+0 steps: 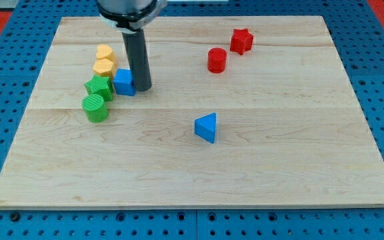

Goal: Move blue triangle towards the green circle

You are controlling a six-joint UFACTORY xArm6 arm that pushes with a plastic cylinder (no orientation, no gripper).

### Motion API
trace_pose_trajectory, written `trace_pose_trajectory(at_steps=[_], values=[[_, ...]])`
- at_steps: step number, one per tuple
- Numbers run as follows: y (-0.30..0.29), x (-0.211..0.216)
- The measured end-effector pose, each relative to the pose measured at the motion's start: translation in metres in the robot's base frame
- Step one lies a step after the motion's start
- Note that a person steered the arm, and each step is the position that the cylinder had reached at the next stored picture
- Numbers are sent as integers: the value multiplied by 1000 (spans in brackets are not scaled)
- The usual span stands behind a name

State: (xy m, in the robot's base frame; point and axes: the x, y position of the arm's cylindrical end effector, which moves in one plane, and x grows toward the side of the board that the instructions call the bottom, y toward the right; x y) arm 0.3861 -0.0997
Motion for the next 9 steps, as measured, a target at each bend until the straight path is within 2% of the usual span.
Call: trace_pose_trajectory(at_steps=[2, 3, 4, 5, 6, 7, 9], values=[[-15, -13], [4, -15], [98, -11], [189, 35], [240, 81], [203, 106], [143, 105]])
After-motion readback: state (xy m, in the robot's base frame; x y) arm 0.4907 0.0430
